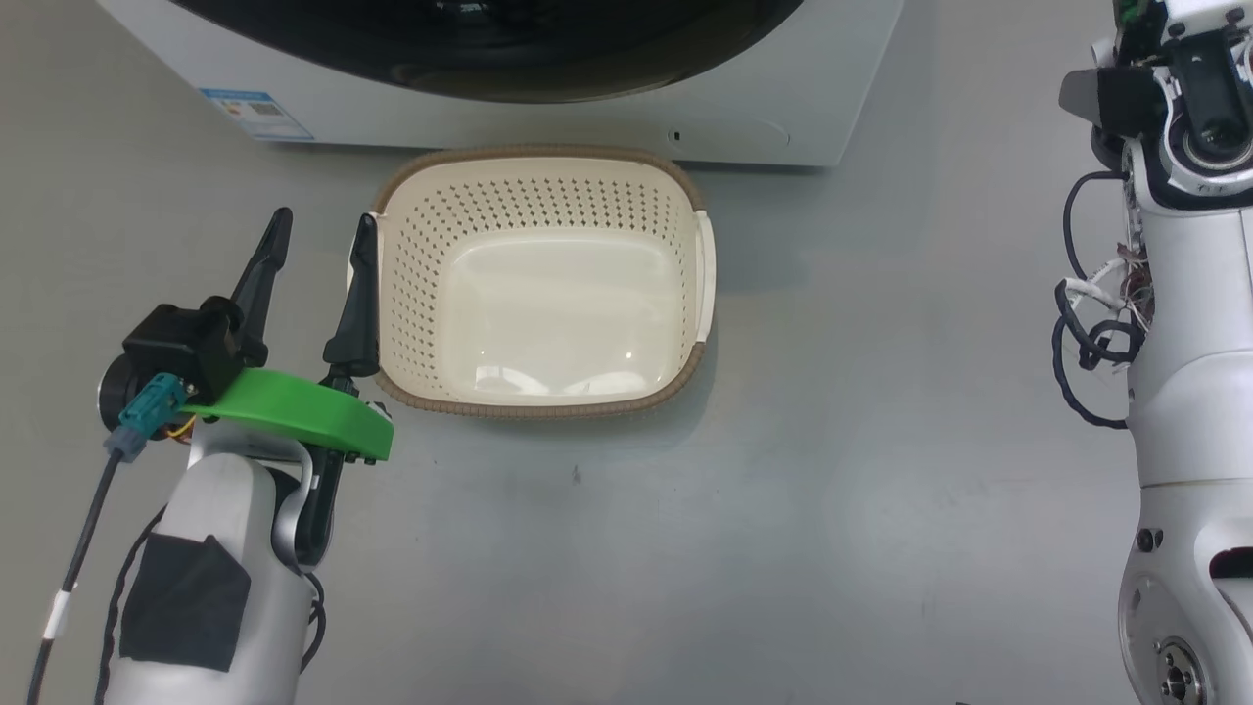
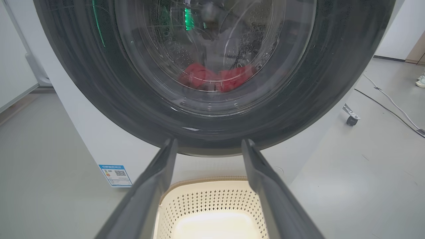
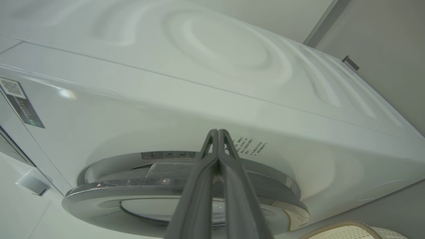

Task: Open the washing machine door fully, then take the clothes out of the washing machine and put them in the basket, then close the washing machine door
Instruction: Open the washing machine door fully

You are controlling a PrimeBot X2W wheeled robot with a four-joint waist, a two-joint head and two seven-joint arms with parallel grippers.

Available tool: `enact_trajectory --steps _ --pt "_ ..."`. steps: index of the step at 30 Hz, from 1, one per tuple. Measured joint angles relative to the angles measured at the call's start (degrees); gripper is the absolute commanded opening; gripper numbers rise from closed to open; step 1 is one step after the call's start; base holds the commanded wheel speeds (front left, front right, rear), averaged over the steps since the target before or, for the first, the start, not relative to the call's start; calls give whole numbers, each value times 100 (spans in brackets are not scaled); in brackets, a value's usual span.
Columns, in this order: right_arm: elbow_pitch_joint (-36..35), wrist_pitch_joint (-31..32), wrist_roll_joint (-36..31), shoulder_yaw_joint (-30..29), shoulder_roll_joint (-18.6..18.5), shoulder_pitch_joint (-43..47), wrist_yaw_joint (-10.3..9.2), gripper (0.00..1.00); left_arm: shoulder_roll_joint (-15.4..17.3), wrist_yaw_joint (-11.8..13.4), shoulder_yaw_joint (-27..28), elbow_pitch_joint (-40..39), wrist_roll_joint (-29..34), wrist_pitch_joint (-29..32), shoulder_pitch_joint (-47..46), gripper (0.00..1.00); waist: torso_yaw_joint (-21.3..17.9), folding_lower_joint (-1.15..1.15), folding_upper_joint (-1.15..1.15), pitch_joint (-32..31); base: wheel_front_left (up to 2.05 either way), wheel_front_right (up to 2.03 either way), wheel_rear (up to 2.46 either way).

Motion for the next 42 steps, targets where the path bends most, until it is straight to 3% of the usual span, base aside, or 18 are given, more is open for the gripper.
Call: enact_trajectory --steps 13,26,42 --pt "337 1106 488 508 -15 -860 -110 0 -87 -5 -88 -152 -99 0 -383 100 354 1 0 814 0 0 0" --pt "680 1179 703 532 -38 -1350 -99 0 -154 -8 -439 -275 -208 -1 -554 100 584 0 0 1282 0 0 0" --pt "1101 1348 1147 873 -250 -1639 9 0 -160 -33 -477 -358 -304 -1 -561 100 766 -1 0 1419 0 0 0"
